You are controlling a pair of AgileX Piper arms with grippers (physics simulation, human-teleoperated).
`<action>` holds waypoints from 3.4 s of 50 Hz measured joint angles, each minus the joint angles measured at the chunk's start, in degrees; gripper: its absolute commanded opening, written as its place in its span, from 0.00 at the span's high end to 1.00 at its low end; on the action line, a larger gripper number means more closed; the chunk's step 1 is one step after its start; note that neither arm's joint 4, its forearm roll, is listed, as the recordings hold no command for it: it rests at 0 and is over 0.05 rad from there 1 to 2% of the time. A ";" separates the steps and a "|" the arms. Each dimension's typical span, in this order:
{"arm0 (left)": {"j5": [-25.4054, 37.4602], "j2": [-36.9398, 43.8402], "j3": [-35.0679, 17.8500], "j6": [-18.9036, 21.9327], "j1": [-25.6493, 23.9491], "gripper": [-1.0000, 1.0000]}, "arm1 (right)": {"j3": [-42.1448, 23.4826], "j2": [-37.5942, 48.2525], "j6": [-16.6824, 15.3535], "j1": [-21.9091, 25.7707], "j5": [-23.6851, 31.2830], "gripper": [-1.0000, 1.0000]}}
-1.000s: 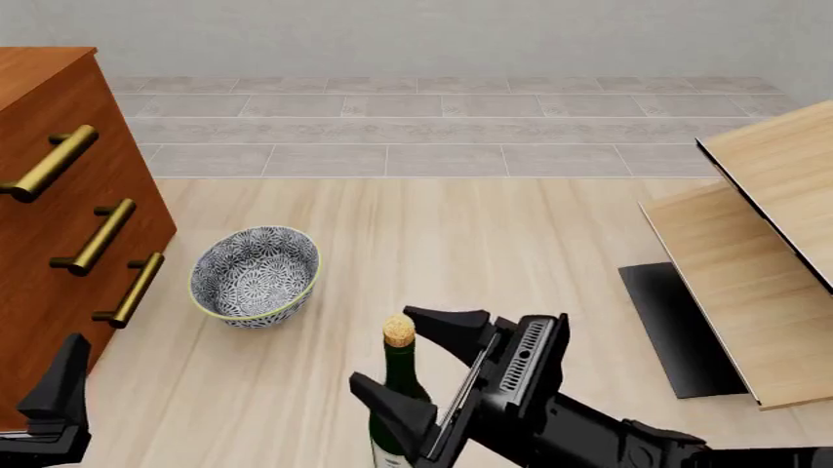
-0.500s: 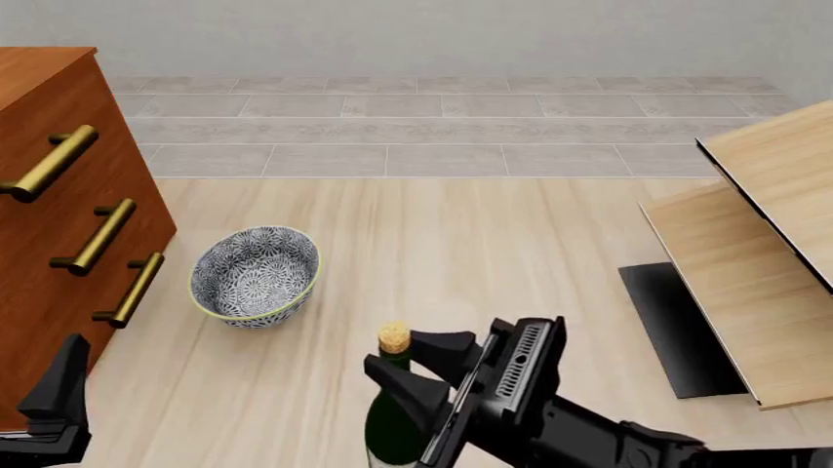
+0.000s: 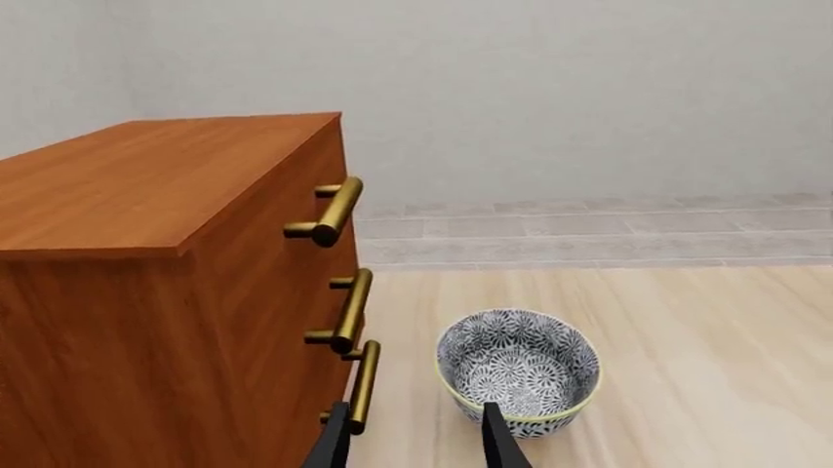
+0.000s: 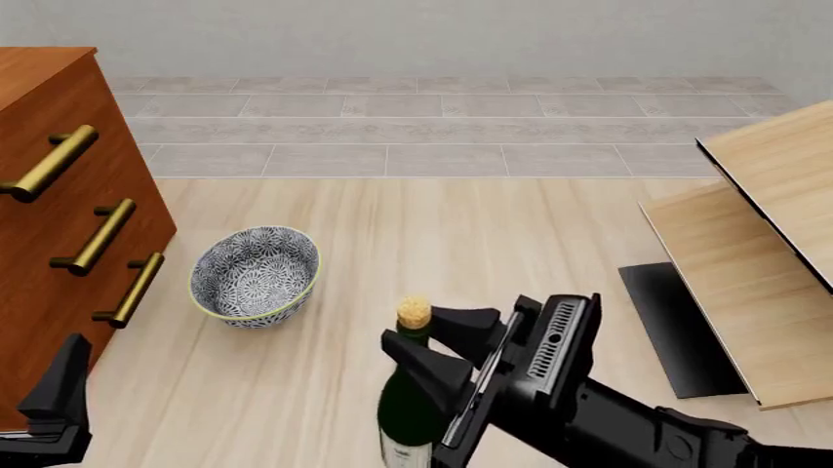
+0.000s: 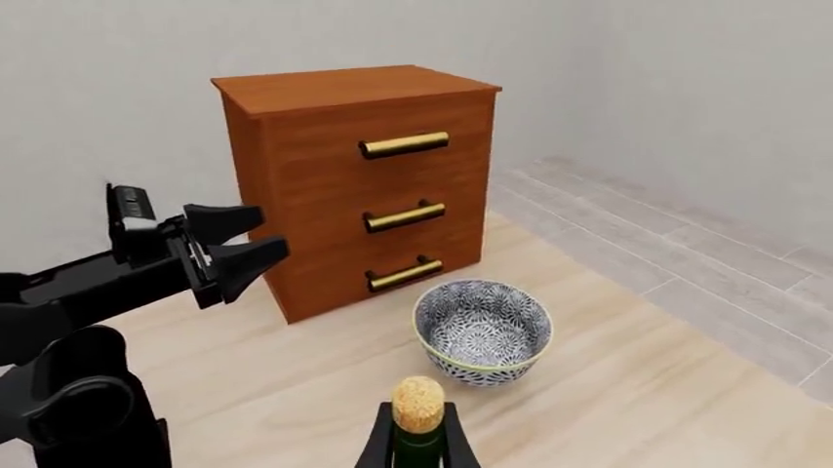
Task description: Put the wine bottle on the wine rack.
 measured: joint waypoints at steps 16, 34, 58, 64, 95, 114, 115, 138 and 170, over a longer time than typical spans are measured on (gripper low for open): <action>-0.22 0.00 -0.13 -0.22 -0.58 0.00 | -1.87 -5.51 -0.62 -2.62 6.17 1.00; -0.58 0.00 0.07 -0.61 -0.98 0.00 | -4.01 -10.32 -1.44 -7.27 12.66 1.00; -0.88 0.00 0.58 -0.92 -0.91 0.00 | -7.13 -16.24 -3.08 -15.26 21.27 1.00; -0.89 0.00 0.62 -0.99 -0.94 0.00 | -7.83 -17.34 -3.47 -17.49 23.08 1.00; -1.15 0.00 0.64 -1.40 -1.19 0.00 | -12.78 -21.12 -1.00 -28.78 32.06 1.00; -1.39 0.00 0.49 -1.67 -1.33 0.00 | -16.16 -23.34 0.45 -35.05 36.88 1.00; -1.41 0.00 0.49 -1.68 -1.33 0.00 | -16.33 -23.46 0.44 -35.36 37.13 1.00; -1.51 0.00 0.64 -1.85 -1.42 0.00 | -20.04 -25.84 1.26 -40.94 41.71 1.00; -1.45 0.00 0.68 -2.03 -1.62 0.00 | -25.76 -29.27 4.05 -50.90 47.76 1.00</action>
